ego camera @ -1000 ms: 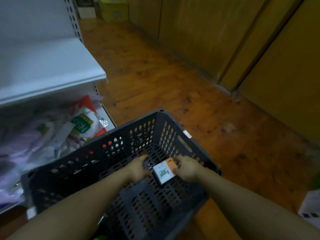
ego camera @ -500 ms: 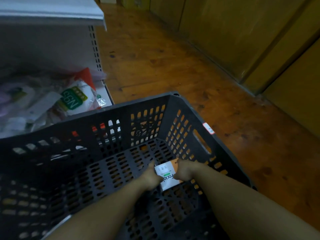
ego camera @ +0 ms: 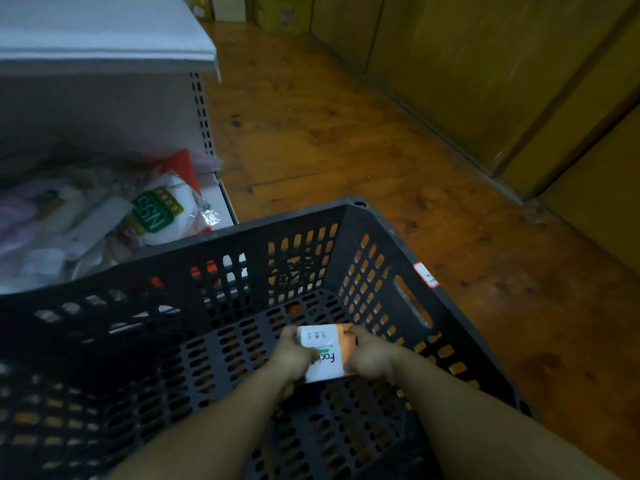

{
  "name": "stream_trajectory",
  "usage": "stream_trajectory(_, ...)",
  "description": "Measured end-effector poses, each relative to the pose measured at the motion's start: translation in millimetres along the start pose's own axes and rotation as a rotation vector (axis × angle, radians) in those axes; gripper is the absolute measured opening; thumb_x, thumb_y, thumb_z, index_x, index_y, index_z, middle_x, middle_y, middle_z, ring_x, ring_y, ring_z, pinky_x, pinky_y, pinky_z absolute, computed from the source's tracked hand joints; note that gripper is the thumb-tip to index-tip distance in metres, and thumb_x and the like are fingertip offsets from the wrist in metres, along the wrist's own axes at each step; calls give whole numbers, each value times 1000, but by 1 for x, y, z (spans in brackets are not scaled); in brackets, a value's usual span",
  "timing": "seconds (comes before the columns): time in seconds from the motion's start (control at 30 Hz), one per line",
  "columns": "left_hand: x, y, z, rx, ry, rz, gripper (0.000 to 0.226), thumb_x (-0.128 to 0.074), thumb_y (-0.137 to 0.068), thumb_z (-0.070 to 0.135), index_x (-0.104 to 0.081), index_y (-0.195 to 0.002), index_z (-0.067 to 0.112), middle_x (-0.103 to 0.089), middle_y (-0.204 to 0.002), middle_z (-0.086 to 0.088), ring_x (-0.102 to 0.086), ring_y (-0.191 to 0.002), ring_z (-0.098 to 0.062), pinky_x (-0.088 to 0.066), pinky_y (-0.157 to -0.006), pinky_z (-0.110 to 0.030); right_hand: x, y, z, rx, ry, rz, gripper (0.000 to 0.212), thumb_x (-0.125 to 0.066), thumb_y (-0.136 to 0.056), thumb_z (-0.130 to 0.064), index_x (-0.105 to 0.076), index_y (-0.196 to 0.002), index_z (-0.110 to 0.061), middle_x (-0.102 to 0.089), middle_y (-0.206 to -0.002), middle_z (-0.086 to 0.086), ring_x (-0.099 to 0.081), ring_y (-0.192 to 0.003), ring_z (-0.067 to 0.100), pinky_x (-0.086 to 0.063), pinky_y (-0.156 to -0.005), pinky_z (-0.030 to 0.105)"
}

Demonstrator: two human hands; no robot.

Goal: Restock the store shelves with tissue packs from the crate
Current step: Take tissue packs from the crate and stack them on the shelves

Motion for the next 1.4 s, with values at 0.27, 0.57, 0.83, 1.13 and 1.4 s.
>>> stream_trajectory(0.27, 89, 91, 104, -113, 220, -103, 30, -48, -91, -6, -52, -113, 13, -68, -100, -13, -67, -89, -28, -58, -73, -41, 20, 95, -82, 331, -305, 238, 73, -53, -95, -26, -4, -148, -41, -34, -143, -3, -47, -114, 13, -45, -95, 33)
stream_trajectory(0.57, 145, 293, 258, -208, 136, -208, 49, -41, -91, -7, -50, -108, 38, -70, -100, 5, -67, -90, -17, -55, -62, -34, 107, 309, -196, 460, -435, 391, 57, -48, -99, -23, -21, -145, -43, -25, -149, -13, -35, -110, 3, -40, -89, 23)
stream_trajectory(0.83, 209, 474, 385, -335, 49, -123, 56, -49, -90, -3, -28, -131, 28, -65, -114, -7, -66, -99, -28, -56, -82, -47, 162, 513, -287, 485, -418, 552, 55, -49, -97, -24, -25, -145, -40, -30, -144, -13, -32, -111, -3, -32, -86, 8)
stream_trajectory(1.13, 302, 646, 427, -462, 85, 115, 46, -53, -88, -3, -41, -128, 17, -61, -117, -6, -66, -91, -19, -54, -57, -25, 157, 657, -385, 672, -272, 487, 60, -51, -95, -29, -20, -147, -38, -31, -142, -10, -37, -110, 3, -42, -93, 25)
stream_trajectory(1.4, 376, 752, 392, -467, 21, 299, 46, -54, -88, -1, -43, -123, 27, -60, -118, -3, -61, -104, -21, -54, -86, -37, 100, 730, -444, 786, -45, 346, 69, -55, -93, -25, -15, -148, -37, -38, -133, -2, -51, -107, 11, -48, -91, 29)
Point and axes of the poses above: each hand's wrist, its own y-axis away from the middle knuckle, its own x-axis out of the back of the hand, z = x × y, the point moved 4 cm from there along -y, towards the middle knuckle
